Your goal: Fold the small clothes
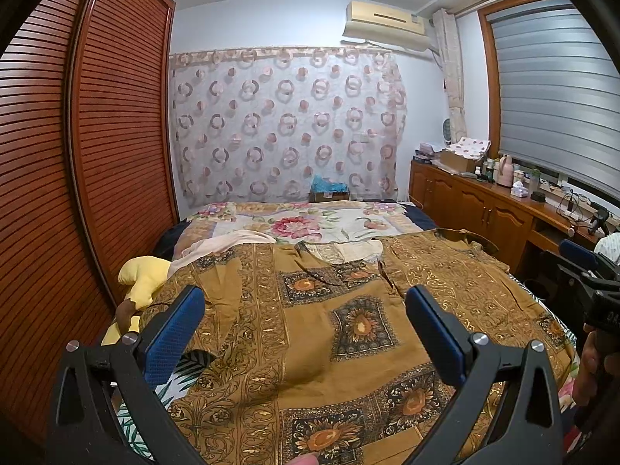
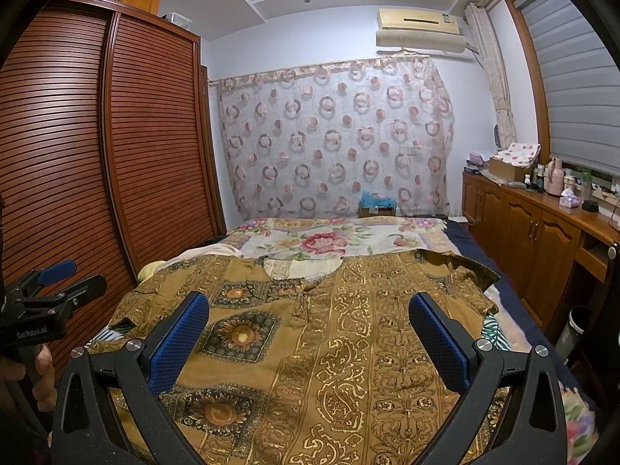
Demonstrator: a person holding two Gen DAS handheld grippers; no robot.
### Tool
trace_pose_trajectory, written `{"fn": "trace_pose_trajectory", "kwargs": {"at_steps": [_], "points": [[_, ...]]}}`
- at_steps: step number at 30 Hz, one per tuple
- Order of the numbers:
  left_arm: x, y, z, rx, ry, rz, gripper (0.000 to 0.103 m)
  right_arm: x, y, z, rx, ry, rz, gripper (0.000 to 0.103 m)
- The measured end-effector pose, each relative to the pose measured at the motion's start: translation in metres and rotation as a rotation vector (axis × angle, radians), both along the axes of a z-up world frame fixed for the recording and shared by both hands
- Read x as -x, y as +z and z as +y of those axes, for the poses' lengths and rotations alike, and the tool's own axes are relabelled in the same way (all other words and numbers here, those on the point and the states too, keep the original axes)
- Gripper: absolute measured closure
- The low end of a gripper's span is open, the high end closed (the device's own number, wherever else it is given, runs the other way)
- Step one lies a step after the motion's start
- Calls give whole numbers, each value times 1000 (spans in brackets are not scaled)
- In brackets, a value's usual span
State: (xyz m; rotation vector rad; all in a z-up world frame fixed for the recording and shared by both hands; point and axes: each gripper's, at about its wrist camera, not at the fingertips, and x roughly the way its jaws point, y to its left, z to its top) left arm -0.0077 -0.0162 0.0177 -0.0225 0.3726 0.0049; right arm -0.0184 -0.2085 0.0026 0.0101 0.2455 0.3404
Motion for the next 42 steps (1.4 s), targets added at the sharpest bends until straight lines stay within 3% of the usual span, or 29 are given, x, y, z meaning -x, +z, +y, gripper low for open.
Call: {"fn": "trace_pose_trajectory", "kwargs": {"at_steps": [42], "points": [[5,5,-3,-10,-5,-28,0,2,1,1,-3,-2,-5,0]]}}
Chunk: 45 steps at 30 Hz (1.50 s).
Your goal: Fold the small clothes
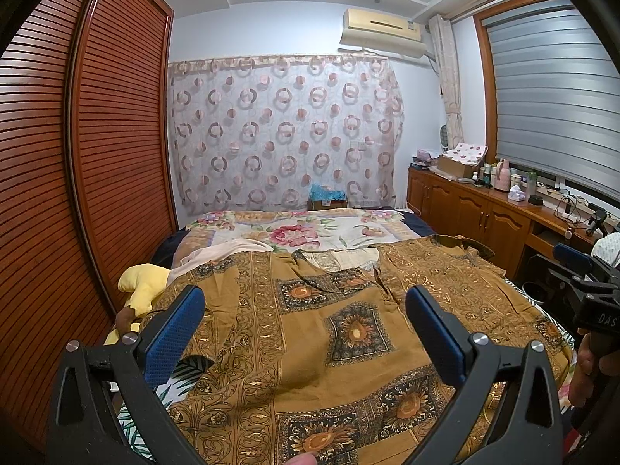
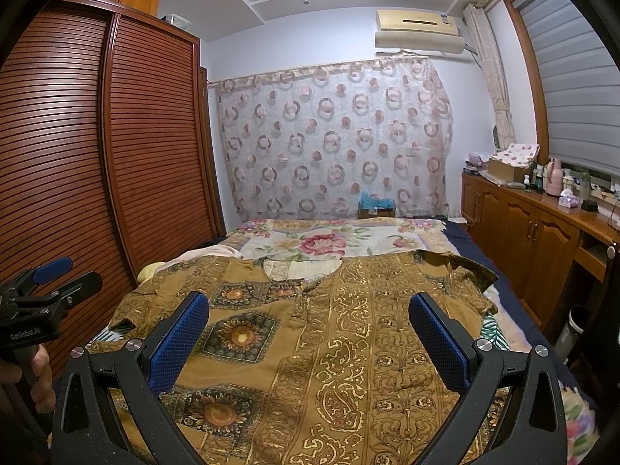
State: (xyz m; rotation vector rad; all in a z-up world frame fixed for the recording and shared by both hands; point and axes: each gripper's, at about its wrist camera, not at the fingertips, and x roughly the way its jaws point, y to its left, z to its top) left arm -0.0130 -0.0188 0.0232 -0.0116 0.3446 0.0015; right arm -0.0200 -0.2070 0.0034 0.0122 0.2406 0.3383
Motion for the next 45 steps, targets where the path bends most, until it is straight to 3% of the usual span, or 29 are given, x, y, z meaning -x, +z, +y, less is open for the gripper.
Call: {"fn": "trace_pose_trajectory", "kwargs": {"at_steps": [14,20,34,45], "points": [[0,-1,-1,-1,-1,2,0,-3,-1,3,2,12,1,0],[-9,-9,12,-17,22,24,0,-13,-8,4,-7,69,21,0],[-37,-56,93,2,137,183,0,-52,-25,22,69,208,101,0],[-52,-91,161,100,186,297,1,-78,-24,29,128,285,195,1]]}}
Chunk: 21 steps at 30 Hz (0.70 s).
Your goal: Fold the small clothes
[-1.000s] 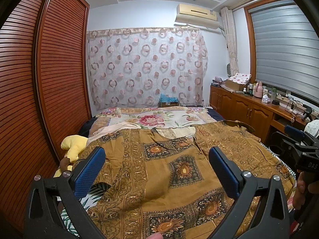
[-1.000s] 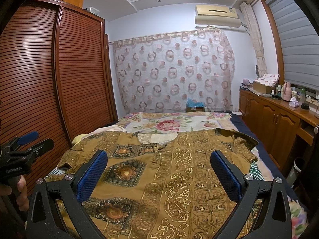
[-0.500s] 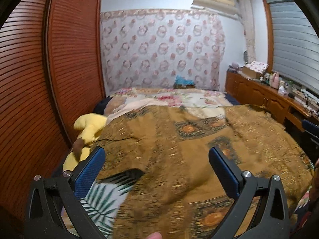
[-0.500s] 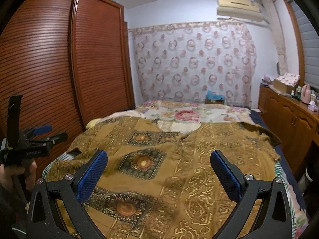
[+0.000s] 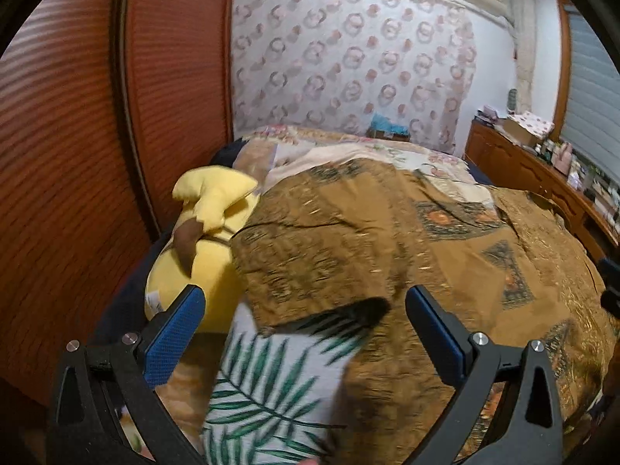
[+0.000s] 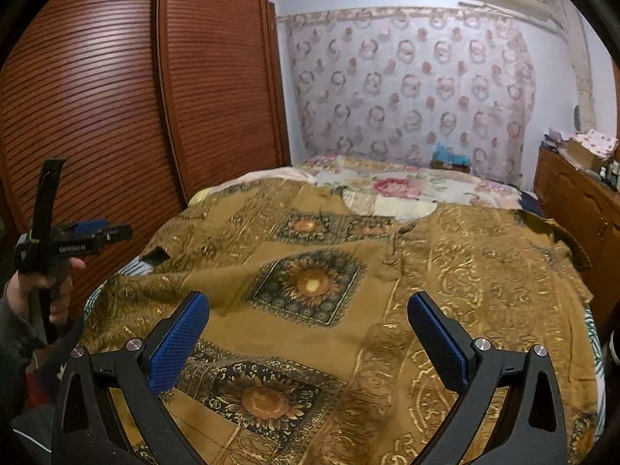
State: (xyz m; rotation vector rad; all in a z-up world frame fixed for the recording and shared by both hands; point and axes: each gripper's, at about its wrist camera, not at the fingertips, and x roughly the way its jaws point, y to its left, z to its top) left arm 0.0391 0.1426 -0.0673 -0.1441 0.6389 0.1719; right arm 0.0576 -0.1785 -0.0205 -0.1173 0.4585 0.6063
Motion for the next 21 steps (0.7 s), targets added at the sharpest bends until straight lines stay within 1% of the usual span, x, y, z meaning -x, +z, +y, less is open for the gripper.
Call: {"fn": "trace_pose_trajectory", "kwargs": {"at_steps": [3,4,5,6,7,9,13,15,17,19,21], "points": [[-9,-9,14,5,5,39,10,-4,2,1,18,19,17,1],[-14,-13,17,11,0,52,16,-7,3,2,24,23,20,1],[-19,-17,22,25,-7,70,19,-9,4,2,29,31,27,1],[-22,-20,26,37,-11,88,27,-10,5,4,35,38,31,1],[-27,-24,29,48,-12,109,30,-11,5,4,41,43,35,1],[-38,-33,33,61,-20,154,33,-15,5,5,51,51,41,1],[-57,-49,37,70,-36,235,33,-13,6,7,59,67,52,1],[-63,-54,39,82,-38,267,33,-15,7,9,67,75,58,1],[-66,-54,39,101,-46,277,34,-16,8,11,75,81,56,1],[-68,-53,41,145,-71,278,46,-17,9,12,81,88,51,1],[-67,-53,44,165,-84,275,51,-17,8,14,81,93,49,1]]}}
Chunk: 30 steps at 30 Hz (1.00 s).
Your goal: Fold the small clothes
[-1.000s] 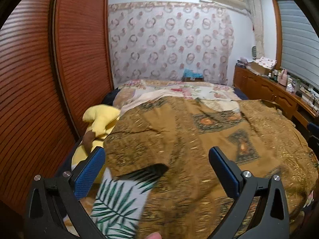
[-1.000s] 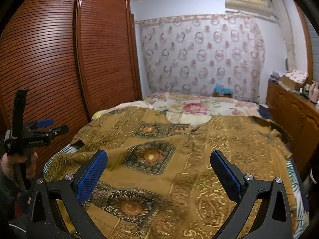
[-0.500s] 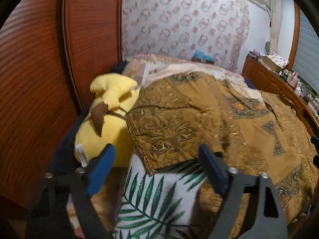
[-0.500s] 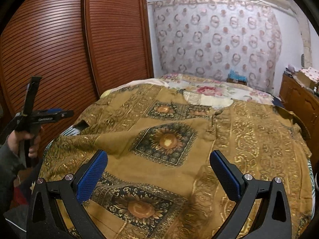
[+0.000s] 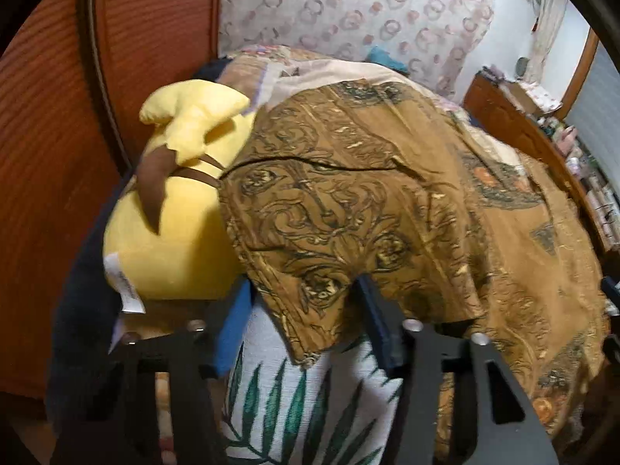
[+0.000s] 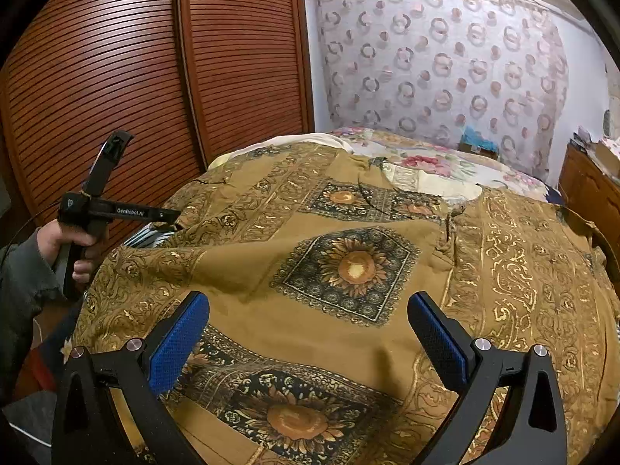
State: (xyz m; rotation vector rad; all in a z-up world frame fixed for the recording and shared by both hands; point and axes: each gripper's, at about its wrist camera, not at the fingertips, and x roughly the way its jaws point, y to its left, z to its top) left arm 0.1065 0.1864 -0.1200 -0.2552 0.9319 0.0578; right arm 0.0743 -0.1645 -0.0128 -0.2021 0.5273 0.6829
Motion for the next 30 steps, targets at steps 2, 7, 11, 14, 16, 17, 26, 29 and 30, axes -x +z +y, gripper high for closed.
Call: {"fn": "trace_pose_trajectory", "kwargs": {"at_steps": [2,7,11,14,16,17,26,29,30], "points": [[4,2,-1,-30,0,-11,57,2,-3,-2,-3,4,2,1],[7,9,-3,-122,13,-17,92,1,-5,-3,-2,5,7,1],[15,24,-6,-162,6,-59,98,0,-5,0,-5,-1,7,1],[19,41,-14,-192,-5,-103,98,0,-5,0,-12,-5,9,1],[21,55,-24,-209,-29,-143,99,0,-5,-1,-16,-8,10,1],[21,60,-29,-211,-42,-159,99,0,-5,-1,-17,-10,9,1],[-10,108,-112,-187,-293,-270,99,-1,-3,-16,-40,-46,0,1],[-12,116,-141,-166,-371,-290,99,-1,-3,-23,-52,-72,-3,1],[-10,117,-148,-160,-384,-294,99,-1,-4,-25,-55,-81,-3,1]]}}
